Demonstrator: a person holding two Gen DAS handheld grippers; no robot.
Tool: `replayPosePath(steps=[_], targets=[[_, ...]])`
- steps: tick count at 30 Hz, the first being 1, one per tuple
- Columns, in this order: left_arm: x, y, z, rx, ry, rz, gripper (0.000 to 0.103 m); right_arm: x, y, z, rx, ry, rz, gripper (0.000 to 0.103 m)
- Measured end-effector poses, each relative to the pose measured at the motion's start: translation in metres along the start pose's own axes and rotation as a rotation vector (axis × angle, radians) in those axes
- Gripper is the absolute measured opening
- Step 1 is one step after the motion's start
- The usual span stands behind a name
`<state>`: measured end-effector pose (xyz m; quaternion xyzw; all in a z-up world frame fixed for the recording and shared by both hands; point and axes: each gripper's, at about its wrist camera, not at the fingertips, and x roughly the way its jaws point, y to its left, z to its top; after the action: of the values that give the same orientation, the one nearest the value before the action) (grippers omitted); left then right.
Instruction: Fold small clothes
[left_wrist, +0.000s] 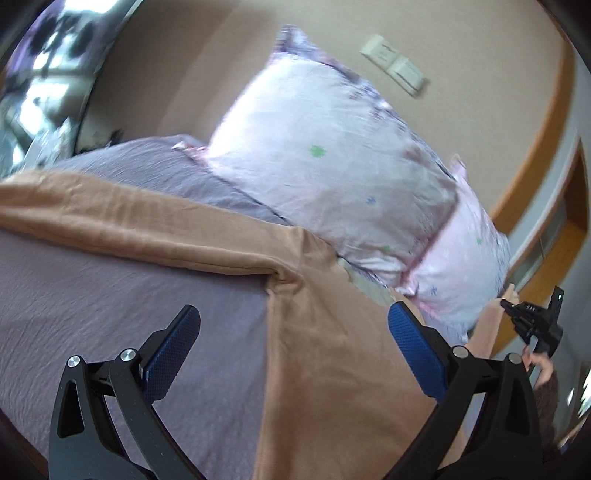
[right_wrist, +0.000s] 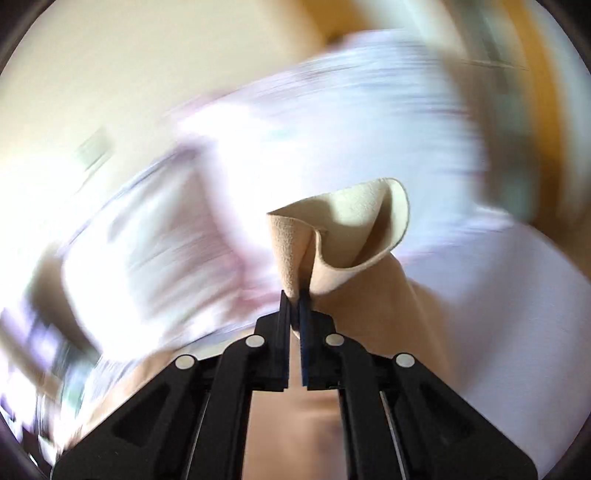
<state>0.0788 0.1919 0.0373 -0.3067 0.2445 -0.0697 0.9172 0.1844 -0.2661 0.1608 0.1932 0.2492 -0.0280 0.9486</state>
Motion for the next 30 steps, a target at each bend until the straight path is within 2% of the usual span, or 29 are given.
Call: replayPosePath(steps=[2, 4, 5, 6, 8, 9, 11, 13, 14, 19, 20, 21, 26, 28, 29, 30], targets=[[-0.004, 0.019, 0.008, -0.095, 0.000, 0.006, 0.102, 0.037, 0.072, -0.025, -0.117, 0.107, 0.145, 0.004], [-0.010, 0.035, 0.014, -0.164, -0.007, 0.029, 0.102, 0.072, 0.128, -0.057, -0.207, 0.217, 0.239, 0.004], [-0.014, 0.046, 0.018, -0.193, -0.016, 0.061, 0.101, 0.096, 0.157, -0.081, -0.271, 0.312, 0.270, 0.005], [-0.017, 0.050, 0.020, -0.205, -0.022, 0.082, 0.101, 0.114, 0.176, -0.101, -0.315, 0.401, 0.295, 0.006], [-0.026, 0.066, 0.027, -0.237, -0.044, 0.130, 0.101, 0.137, 0.199, -0.145, -0.345, 0.580, 0.335, 0.016], [-0.030, 0.073, 0.031, -0.252, -0.054, 0.157, 0.101, 0.142, 0.200, -0.150, -0.344, 0.599, 0.345, 0.021], [-0.035, 0.088, 0.039, -0.276, -0.065, 0.205, 0.096, 0.137, 0.193, -0.147, -0.335, 0.550, 0.353, 0.052], [-0.035, 0.101, 0.046, -0.304, -0.060, 0.239, 0.092, 0.125, 0.179, -0.134, -0.311, 0.472, 0.327, 0.061], [-0.034, 0.110, 0.051, -0.334, -0.053, 0.257, 0.087, 0.122, 0.174, -0.129, -0.299, 0.458, 0.322, 0.061], [-0.030, 0.150, 0.059, -0.493, -0.020, 0.305, 0.087, 0.115, 0.147, -0.123, -0.250, 0.432, 0.293, 0.061], [-0.030, 0.158, 0.059, -0.535, -0.022, 0.296, 0.085, 0.108, 0.145, -0.123, -0.247, 0.431, 0.292, 0.061], [-0.032, 0.162, 0.060, -0.556, -0.028, 0.299, 0.084, 0.094, 0.146, -0.125, -0.246, 0.429, 0.293, 0.061], [-0.031, 0.175, 0.071, -0.634, -0.015, 0.309, 0.081, 0.086, 0.149, -0.130, -0.250, 0.430, 0.341, 0.067], [-0.029, 0.180, 0.076, -0.650, -0.012, 0.338, 0.070, 0.080, 0.153, -0.132, -0.258, 0.432, 0.366, 0.067], [-0.027, 0.185, 0.078, -0.657, -0.006, 0.359, 0.050, 0.078, 0.154, -0.134, -0.260, 0.433, 0.380, 0.068], [-0.026, 0.190, 0.078, -0.668, 0.002, 0.379, 0.024, 0.075, 0.153, -0.134, -0.260, 0.433, 0.390, 0.068]])
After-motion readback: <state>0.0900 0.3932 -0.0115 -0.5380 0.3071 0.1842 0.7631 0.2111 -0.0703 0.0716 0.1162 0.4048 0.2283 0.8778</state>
